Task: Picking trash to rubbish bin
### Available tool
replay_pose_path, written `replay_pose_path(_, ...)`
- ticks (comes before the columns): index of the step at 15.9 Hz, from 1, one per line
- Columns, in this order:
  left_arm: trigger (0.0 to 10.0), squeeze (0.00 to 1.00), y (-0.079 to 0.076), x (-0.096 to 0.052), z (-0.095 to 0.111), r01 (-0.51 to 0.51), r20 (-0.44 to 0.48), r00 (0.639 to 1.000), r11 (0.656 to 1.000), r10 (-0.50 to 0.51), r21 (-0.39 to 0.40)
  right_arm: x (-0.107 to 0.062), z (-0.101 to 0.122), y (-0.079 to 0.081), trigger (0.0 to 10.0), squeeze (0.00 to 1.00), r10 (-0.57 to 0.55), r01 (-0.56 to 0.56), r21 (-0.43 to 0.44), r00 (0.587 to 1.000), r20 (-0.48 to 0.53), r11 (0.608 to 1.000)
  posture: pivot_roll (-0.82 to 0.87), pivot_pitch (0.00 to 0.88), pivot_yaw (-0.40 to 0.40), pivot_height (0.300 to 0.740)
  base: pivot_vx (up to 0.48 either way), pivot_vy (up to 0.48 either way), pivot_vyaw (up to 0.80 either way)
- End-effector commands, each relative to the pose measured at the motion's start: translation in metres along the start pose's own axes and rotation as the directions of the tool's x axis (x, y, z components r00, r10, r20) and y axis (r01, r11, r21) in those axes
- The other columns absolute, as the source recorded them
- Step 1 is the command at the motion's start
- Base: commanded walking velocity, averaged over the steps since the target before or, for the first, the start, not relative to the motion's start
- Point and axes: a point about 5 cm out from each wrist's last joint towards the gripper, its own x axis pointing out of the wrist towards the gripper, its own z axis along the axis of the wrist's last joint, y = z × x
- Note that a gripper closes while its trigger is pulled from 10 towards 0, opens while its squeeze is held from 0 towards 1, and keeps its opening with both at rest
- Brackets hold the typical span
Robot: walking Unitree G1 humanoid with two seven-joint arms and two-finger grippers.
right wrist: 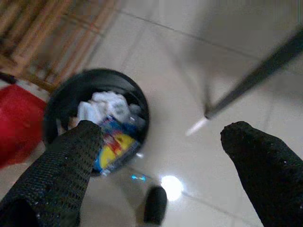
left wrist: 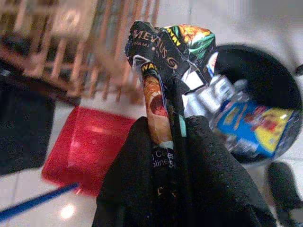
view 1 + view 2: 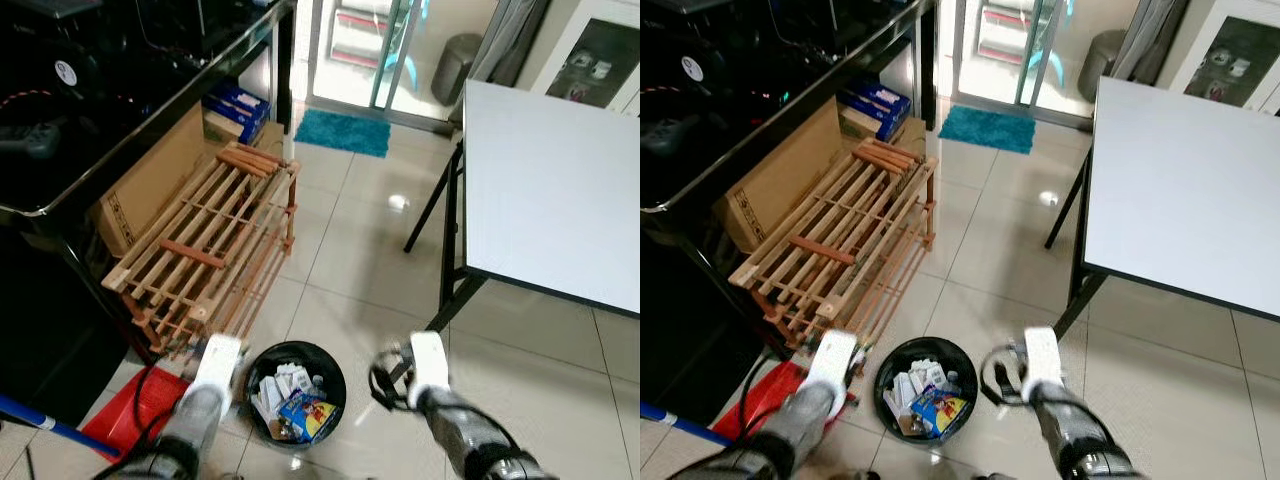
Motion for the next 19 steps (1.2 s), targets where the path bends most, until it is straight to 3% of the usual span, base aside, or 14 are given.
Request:
replay_pose_path(1, 10.0, 0.00, -0.011, 0.000, -0.001, 0.050, 0.001, 0.999, 0.999, -0.050, 0.008, 0.001, -0.001, 0.007, 10.0, 0.00, 0.054, -0.054, -0.009, 0.999, -0.008, 0.999, -0.10, 0.139, -0.101, 0.740, 0.000, 0.000, 0.00)
replay_pose_path(7, 10.0, 0.00, -0.032, -0.001, 0.005, 0.139, 0.027, 0.990, 0.989, -0.141, 0.050, -0.001, 0.000, 0.032, 10.0, 0.00, 0.258, -0.257, -0.080, 0.966, 0.005, 0.963, -0.15, 0.228, -0.125, 0.740, 0.000, 0.000, 0.00)
replay_pose_path(19, 10.0, 0.00, -0.033, 0.001, 0.030, 0.159, 0.118, 0.978, 0.983, -0.169, 0.091, -0.024, 0.006, 0.060, 10.0, 0.00, 0.465, -0.459, -0.101, 0.884, 0.048, 0.883, -0.20, 0.282, -0.148, 0.740, 0.000, 0.000, 0.00)
